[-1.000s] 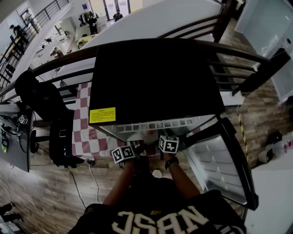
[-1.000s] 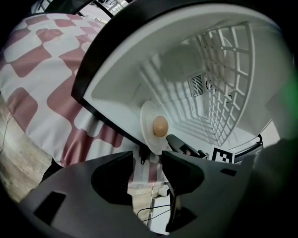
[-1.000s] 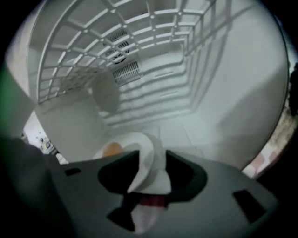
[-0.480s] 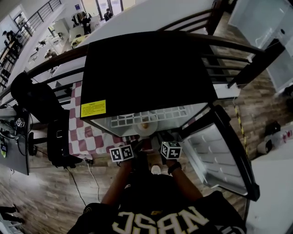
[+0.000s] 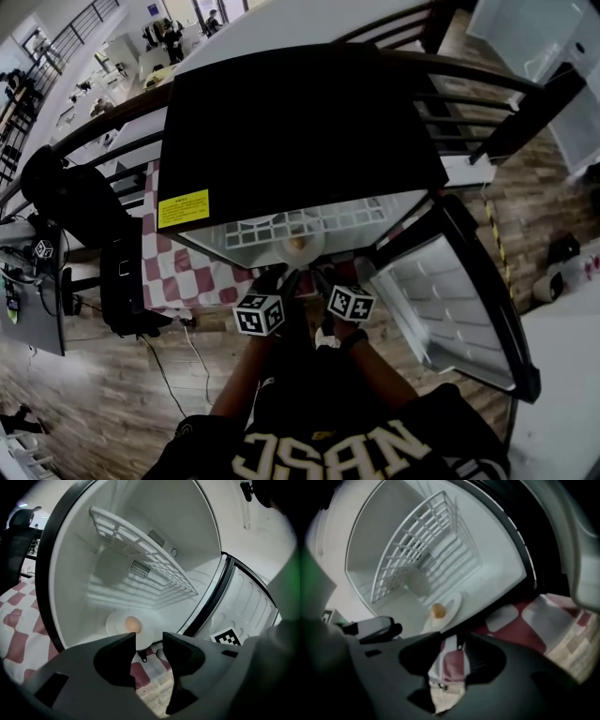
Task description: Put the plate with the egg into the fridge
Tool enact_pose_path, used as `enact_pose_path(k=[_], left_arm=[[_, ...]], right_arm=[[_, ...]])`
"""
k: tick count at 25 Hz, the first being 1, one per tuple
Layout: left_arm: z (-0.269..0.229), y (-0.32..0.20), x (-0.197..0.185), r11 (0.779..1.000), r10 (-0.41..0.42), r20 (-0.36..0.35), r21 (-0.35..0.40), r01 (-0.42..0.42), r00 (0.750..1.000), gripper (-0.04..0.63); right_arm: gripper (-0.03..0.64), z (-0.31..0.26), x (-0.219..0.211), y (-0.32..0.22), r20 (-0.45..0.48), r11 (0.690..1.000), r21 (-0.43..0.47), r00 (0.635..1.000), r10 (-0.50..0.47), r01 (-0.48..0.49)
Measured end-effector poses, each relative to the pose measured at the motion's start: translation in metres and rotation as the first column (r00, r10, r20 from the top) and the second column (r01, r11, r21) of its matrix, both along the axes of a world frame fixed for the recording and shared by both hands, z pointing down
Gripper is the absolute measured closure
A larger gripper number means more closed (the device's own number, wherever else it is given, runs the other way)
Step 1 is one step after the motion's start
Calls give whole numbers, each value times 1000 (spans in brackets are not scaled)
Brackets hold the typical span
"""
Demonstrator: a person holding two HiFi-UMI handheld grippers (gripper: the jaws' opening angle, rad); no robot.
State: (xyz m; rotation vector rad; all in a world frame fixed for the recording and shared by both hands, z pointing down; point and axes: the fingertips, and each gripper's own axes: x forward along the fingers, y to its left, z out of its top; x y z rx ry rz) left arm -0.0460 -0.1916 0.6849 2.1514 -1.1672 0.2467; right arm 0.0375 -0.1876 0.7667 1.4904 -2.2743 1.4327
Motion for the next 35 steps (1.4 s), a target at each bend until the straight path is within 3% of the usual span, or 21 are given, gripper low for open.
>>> enact_pose_path(k=[11,16,22,27,35], left_arm=[[-16,13,-23,997,-47,38,61,45,998,413],[-13,16,-33,997,-57,38,48,56,998,413],[-6,14,-48,996,-88,32,27,87,996,413],[-2,13,-55,995,-102,27,12,102,994,413],[-4,14,-62,994,-109,32,-1,109,994,413]], right_arm=[[451,4,-23,-9,170,998,-33,983,63,-59],[527,-3,-38,-16,236,998,-24,970,66,-62],[552,-5,-49,-26,338,986,-108,928,157,-128],[558,-8,-54,-44,370,976,-141,905,208,-166],[561,-15,-65,-78,364,974,-136,905,220,-182]])
